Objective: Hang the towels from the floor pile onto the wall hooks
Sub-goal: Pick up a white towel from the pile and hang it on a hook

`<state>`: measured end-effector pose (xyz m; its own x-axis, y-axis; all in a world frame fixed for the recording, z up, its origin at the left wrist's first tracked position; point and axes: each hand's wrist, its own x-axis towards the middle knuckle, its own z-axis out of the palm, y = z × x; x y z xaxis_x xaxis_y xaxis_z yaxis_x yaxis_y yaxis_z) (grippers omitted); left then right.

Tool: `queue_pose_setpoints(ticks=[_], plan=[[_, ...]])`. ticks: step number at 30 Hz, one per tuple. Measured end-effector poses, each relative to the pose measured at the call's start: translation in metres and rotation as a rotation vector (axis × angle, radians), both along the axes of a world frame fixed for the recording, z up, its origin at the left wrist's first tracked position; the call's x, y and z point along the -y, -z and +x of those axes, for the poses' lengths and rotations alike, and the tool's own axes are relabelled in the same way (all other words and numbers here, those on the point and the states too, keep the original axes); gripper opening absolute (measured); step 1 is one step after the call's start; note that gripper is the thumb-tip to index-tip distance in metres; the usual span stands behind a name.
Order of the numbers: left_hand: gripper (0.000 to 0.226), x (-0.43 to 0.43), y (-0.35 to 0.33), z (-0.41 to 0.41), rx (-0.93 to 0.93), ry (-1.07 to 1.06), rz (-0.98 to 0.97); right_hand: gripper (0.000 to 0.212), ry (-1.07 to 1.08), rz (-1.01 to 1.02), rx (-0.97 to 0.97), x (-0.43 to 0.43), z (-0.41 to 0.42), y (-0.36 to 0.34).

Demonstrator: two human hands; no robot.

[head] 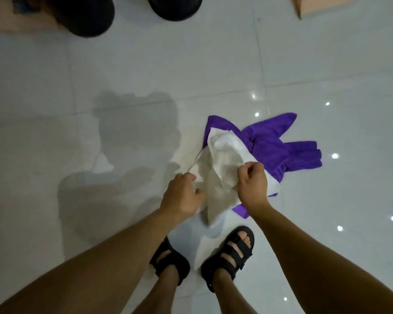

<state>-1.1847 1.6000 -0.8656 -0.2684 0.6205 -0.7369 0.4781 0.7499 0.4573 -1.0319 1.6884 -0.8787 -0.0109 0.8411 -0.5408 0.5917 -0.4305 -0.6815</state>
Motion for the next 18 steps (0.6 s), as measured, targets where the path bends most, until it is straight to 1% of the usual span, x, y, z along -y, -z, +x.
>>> queue_pose_setpoints(ticks=[3, 6, 7, 9, 10, 11, 12, 13, 15, 17, 18], plan=[[0.047, -0.032, -0.082, -0.017, -0.020, -0.059, 0.082, 0.010, 0.120, -0.060, -0.176, -0.023, -0.030, -0.094], [0.055, -0.055, -0.173, -0.039, -0.019, -0.061, 0.240, 0.012, 0.140, -0.211, -0.361, -0.036, -0.050, -0.198], [0.061, -0.059, -0.204, -0.047, -0.015, -0.044, 0.287, 0.016, 0.100, -0.272, -0.409, -0.039, -0.055, -0.234], [0.070, -0.065, -0.263, -0.064, -0.028, 0.068, 0.350, 0.014, -0.043, -0.362, -0.538, -0.047, -0.063, -0.303], [0.067, -0.066, -0.289, -0.070, -0.026, 0.137, 0.373, 0.014, -0.109, -0.404, -0.623, -0.050, -0.067, -0.335], [0.056, -0.068, -0.315, -0.077, -0.021, 0.189, 0.390, 0.016, -0.174, -0.436, -0.693, -0.054, -0.070, -0.365], [0.043, -0.069, -0.340, -0.083, -0.018, 0.213, 0.387, 0.022, -0.257, -0.430, -0.698, -0.057, -0.074, -0.394], [0.031, -0.070, -0.364, -0.091, -0.019, 0.201, 0.370, 0.029, -0.355, -0.367, -0.623, -0.060, -0.079, -0.419], [0.013, -0.072, -0.413, -0.110, -0.024, 0.070, 0.362, 0.044, -0.553, -0.159, -0.330, -0.066, -0.090, -0.467], [0.015, -0.071, -0.462, -0.132, -0.032, -0.033, 0.430, 0.052, -0.691, 0.017, -0.062, -0.072, -0.103, -0.505], [0.014, -0.070, -0.486, -0.141, -0.033, -0.046, 0.468, 0.051, -0.743, 0.076, 0.012, -0.074, -0.110, -0.522]])
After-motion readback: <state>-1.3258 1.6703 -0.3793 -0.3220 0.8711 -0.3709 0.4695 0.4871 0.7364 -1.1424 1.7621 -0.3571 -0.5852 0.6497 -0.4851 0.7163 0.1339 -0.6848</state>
